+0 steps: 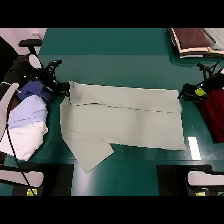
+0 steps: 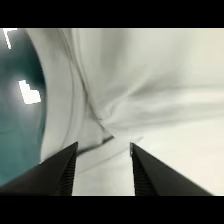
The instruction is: Fold the shirts.
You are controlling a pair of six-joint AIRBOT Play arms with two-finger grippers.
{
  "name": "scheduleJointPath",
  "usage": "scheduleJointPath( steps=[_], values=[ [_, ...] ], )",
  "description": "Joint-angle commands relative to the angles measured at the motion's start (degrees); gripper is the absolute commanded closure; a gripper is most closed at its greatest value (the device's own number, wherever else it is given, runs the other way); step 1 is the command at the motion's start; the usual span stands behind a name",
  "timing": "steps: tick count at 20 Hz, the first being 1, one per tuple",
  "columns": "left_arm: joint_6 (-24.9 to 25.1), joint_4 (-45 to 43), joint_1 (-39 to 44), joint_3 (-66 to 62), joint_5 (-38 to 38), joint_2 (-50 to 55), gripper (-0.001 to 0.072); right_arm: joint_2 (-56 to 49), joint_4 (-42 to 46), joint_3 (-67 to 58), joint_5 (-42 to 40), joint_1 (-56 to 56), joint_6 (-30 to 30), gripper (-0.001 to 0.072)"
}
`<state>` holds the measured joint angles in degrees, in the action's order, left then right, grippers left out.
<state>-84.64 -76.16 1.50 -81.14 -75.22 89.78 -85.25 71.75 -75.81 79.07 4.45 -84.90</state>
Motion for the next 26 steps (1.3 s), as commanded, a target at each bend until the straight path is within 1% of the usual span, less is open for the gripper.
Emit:
scheduleJointPath(
  steps=[1, 3, 5, 8, 10, 12, 13, 14, 15, 18, 19, 20, 22, 25, 26],
  values=[
    [-0.5, -2.9, 0.1, 1.5, -2.8, -5.8, 0.0300, 3.4, -1.7, 2.0, 1.9, 1.2, 0.4, 0.0292],
    [-1.1, -4.1, 0.1, 7.8, -3.4, -13.6, 0.0299, 8.5, -1.7, 3.6, 3.5, 2.5, 1.5, 0.0292],
    [-3.5, -3.9, 0.1, 17.9, -3.0, -22.0, 0.0299, 13.6, -1.7, 6.1, 3.5, 3.5, 1.7, 0.0292],
    [-7.3, -3.1, 0.1, 35.2, -1.6, -33.7, 0.0298, 19.8, -1.8, 10.1, 1.2, 3.5, 2.9, 0.0292],
    [-8.9, -1.1, 0.1, 43.8, -1.7, -38.5, 0.0297, 21.6, -1.7, 10.9, 0.5, 3.0, 2.9, 0.0292],
    [-9.0, 3.1, 0.1, 49.9, -0.7, -40.9, 0.0297, 22.2, -1.8, 10.9, 0.5, 3.0, 3.0, 0.0293],
    [-9.0, 5.1, 0.1, 52.2, 0.3, -41.1, 0.0268, 22.1, -1.9, 10.9, 0.6, 3.0, 2.9, 0.0293],
    [-9.0, 6.3, 0.1, 53.9, 1.9, -41.1, 0.0126, 22.1, -1.9, 10.8, 0.6, 3.0, 3.0, 0.0293],
    [-9.8, 6.7, 0.1, 55.5, 4.0, -41.1, 0.0081, 22.1, -1.9, 10.8, 0.7, 3.0, 3.0, 0.0293],
    [-10.0, 10.8, 0.2, 58.2, 10.5, -41.1, 0.0080, 22.1, -1.8, 10.8, 0.8, 3.0, 2.9, 0.0293],
    [-9.8, 13.0, 0.3, 58.8, 12.4, -41.1, 0.0095, 22.1, -1.8, 10.8, 0.9, 3.0, 2.9, 0.0293],
    [-9.7, 14.9, 0.3, 59.4, 13.3, -41.0, 0.0099, 22.1, -1.9, 10.8, 1.0, 3.0, 2.9, 0.0294],
    [-8.0, 17.6, 0.3, 60.3, 14.0, -40.7, 0.0103, 22.1, -1.8, 10.8, 1.1, 3.0, 2.9, 0.0294],
    [-7.8, 18.5, 0.3, 60.2, 13.3, -40.7, 0.0507, 22.1, -1.7, 10.8, 1.7, 3.0, 2.9, 0.0294],
    [-7.3, 18.5, 0.3, 60.2, 12.8, -40.8, 0.0685, 22.1, -1.6, 10.8, 2.6, 3.3, 3.0, 0.0294]
  ],
)
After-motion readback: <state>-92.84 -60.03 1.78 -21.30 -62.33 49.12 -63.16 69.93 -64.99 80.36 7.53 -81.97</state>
